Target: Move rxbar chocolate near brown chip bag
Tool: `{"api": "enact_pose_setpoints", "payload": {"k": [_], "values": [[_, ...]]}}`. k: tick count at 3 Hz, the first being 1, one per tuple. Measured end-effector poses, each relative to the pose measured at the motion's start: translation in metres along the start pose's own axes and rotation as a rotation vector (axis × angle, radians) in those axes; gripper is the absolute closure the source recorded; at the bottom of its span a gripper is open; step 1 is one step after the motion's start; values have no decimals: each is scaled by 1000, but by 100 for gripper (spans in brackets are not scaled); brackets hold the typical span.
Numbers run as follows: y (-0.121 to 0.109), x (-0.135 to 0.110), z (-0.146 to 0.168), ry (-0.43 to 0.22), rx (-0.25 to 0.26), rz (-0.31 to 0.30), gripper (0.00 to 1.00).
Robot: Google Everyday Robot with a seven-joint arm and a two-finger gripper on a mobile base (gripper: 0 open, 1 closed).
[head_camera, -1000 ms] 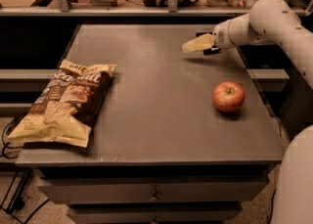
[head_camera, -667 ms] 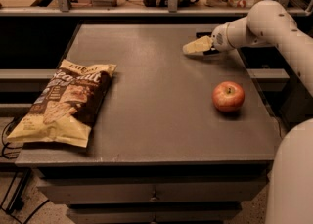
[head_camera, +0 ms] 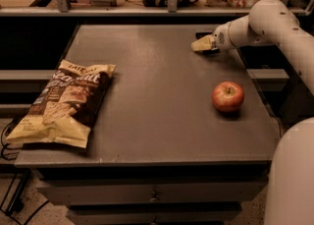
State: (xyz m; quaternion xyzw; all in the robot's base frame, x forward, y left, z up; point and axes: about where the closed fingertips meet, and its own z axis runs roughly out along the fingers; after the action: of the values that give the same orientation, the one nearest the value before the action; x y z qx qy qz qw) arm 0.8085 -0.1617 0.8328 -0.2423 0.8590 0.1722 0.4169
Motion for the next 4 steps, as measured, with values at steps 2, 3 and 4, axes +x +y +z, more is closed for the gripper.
{"api": "enact_pose_setpoints", "payload": {"k": [2,3,4], "values": [[0,-3,-2,0,0,0,100],[1,-4,-3,0,0,-1,100],[1,-5,-3,0,0,-1,100]]}}
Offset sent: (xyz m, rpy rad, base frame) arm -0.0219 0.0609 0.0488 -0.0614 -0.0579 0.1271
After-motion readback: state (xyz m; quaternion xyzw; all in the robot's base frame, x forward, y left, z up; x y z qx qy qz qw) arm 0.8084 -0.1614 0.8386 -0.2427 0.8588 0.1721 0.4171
